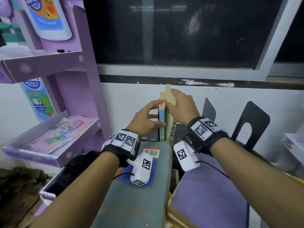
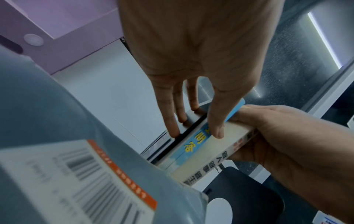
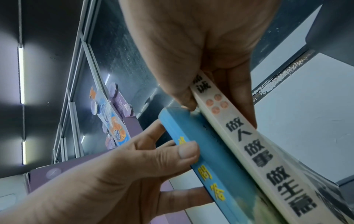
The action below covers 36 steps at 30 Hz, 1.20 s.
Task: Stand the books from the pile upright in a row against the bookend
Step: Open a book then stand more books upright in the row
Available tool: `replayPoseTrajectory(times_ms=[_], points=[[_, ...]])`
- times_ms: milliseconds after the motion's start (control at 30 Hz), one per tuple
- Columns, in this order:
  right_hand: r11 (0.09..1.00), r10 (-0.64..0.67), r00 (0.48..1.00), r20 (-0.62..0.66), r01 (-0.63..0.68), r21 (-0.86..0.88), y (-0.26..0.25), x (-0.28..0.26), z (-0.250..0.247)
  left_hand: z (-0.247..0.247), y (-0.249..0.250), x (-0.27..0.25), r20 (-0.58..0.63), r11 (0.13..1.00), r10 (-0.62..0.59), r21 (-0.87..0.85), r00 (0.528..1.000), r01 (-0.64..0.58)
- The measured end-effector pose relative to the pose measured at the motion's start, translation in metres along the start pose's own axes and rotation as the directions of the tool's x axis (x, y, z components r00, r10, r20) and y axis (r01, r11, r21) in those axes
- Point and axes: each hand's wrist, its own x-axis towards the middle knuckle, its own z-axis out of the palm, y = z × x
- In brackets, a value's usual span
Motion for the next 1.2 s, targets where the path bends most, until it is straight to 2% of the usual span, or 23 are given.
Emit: replayPoseTrajectory(times_ms=[233,567,767,867,1033,1200], points=[[0.996,-0.008,0.996,0.092,0.0,0.086,0.003,-0.003,0.001,0.002,-0.002,0.001,-0.036,0.999,0.017,0.047,0.999,-0.015],[0.954,0.045,0.963,0.265,-0.12,0.274,0.01,-0.004,0.001,0.0,-0.003,0.004,-0.051,0.993,0.023,0.12,0.998,-0.017],[0.841,0.073,0.921,0.383,-0.263,0.472,0.017,-0.003,0.002,0.003,-0.003,0.005,-0.073,0.991,0.032,0.133,0.997,-0.022],[0.809,0.057,0.896,0.44,-0.3,0.506,0.019,-0.003,0.001,0.002,-0.003,0.005,-0.076,0.989,0.037,0.143,0.996,-0.026],[0.836,0.043,0.897,0.44,-0.273,0.475,0.02,-0.003,0.002,0.002,-0.001,0.004,-0.072,0.985,0.039,0.173,0.997,-0.026],[0.819,0.036,0.905,0.423,-0.269,0.506,0.025,-0.003,0.002,0.003,0.002,0.004,-0.075,0.977,0.051,0.208,0.996,-0.035]])
